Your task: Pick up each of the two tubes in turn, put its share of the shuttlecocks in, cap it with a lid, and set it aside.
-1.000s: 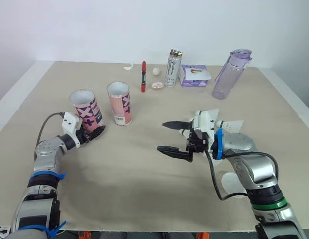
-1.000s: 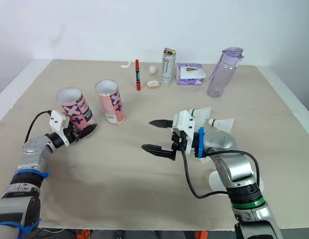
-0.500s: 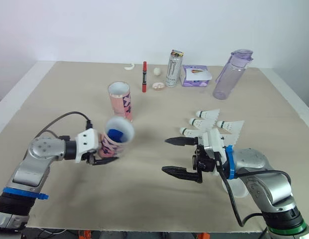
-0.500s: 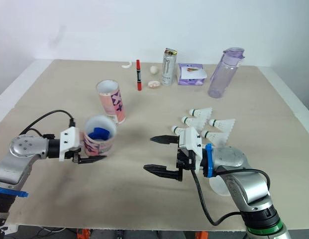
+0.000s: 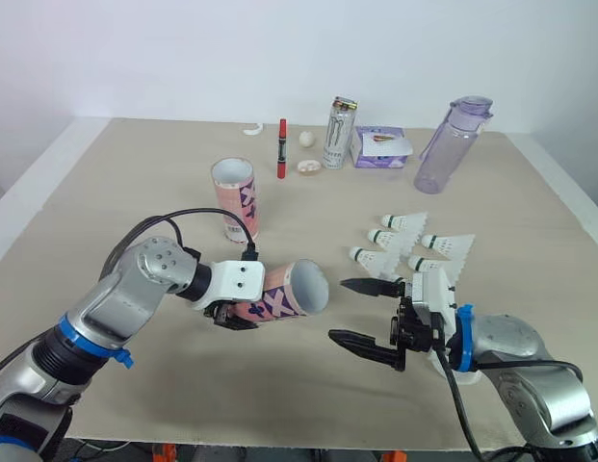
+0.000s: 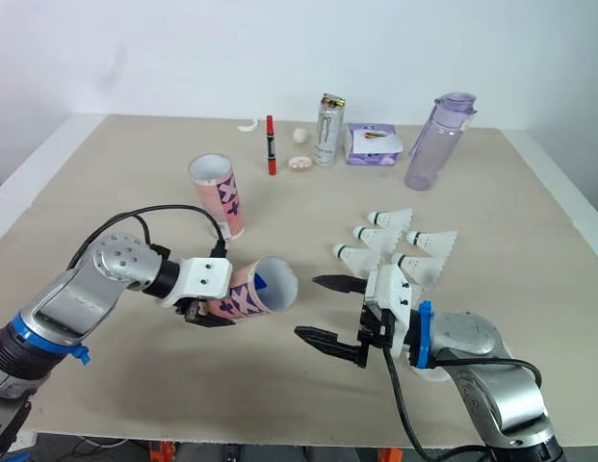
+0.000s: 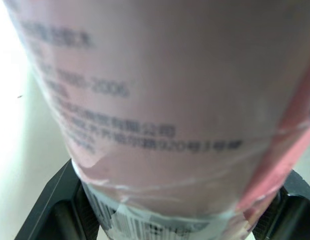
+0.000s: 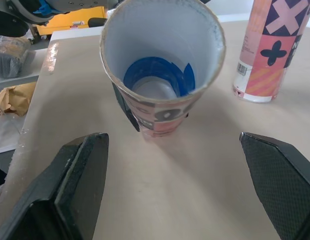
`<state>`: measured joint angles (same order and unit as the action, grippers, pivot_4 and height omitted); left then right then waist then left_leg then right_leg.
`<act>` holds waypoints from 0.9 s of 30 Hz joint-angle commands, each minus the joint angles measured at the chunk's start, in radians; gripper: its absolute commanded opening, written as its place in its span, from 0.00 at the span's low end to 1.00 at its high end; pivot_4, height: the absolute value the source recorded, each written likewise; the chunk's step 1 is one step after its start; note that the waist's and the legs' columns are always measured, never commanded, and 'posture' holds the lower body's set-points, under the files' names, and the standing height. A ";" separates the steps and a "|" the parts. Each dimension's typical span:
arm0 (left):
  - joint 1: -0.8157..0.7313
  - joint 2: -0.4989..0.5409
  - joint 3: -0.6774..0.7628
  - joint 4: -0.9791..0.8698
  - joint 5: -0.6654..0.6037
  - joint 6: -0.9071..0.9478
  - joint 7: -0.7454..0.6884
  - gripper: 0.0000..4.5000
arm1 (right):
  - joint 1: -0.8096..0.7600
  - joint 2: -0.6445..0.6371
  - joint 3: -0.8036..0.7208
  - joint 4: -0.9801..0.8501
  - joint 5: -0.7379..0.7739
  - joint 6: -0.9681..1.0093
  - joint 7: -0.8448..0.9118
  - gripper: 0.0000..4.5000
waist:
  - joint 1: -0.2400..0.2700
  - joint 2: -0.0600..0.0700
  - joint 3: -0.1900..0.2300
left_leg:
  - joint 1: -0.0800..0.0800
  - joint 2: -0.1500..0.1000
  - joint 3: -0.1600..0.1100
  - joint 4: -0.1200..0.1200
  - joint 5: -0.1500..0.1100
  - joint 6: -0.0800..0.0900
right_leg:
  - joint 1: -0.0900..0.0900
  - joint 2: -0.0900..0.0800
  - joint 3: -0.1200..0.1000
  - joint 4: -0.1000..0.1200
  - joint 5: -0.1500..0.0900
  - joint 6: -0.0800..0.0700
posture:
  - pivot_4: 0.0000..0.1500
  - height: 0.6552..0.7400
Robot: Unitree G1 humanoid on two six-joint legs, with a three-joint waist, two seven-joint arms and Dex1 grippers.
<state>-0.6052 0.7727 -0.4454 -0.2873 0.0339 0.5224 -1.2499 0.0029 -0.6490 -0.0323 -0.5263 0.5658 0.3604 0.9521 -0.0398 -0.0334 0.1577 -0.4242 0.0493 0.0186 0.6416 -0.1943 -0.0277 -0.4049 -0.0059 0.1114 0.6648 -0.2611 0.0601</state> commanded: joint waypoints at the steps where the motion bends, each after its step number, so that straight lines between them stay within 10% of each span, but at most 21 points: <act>1: -0.020 -0.029 -0.032 0.020 0.055 0.024 0.058 0.70 | 0.044 0.014 -0.118 -0.084 0.036 -0.016 -0.075 1.00 | 0.002 0.000 0.000 | 0.000 -0.001 0.000 0.000 0.000 0.001 | 0.000 0.000 0.000 0.000 0.000 0.000 | 1.00 1.00; 13: -0.030 -0.070 -0.064 0.024 0.094 0.072 0.079 0.70 | 0.461 0.075 -0.464 -0.237 0.082 0.047 -0.293 1.00 | 0.020 0.003 -0.002 | -0.001 -0.003 -0.001 0.004 0.002 0.002 | 0.004 -0.002 0.002 0.000 0.000 0.001 | 1.00 1.00; 27: -0.038 -0.087 -0.053 0.051 0.098 0.056 0.085 0.70 | 0.380 0.108 -0.398 -0.217 0.178 0.311 -0.563 1.00 | 0.019 0.006 -0.004 | 0.000 -0.003 -0.001 0.004 0.002 0.003 | 0.003 -0.003 0.002 0.000 0.002 -0.001 | 1.00 1.00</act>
<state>-0.6414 0.6874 -0.4842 -0.2548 0.1095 0.5691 -1.1841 0.3917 -0.5378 -0.4399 -0.7247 0.7404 0.6626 0.4043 -0.0204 -0.0277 0.1540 -0.4244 0.0465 0.0176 0.6452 -0.1919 -0.0250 -0.4018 -0.0091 0.1133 0.6646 -0.2595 0.0590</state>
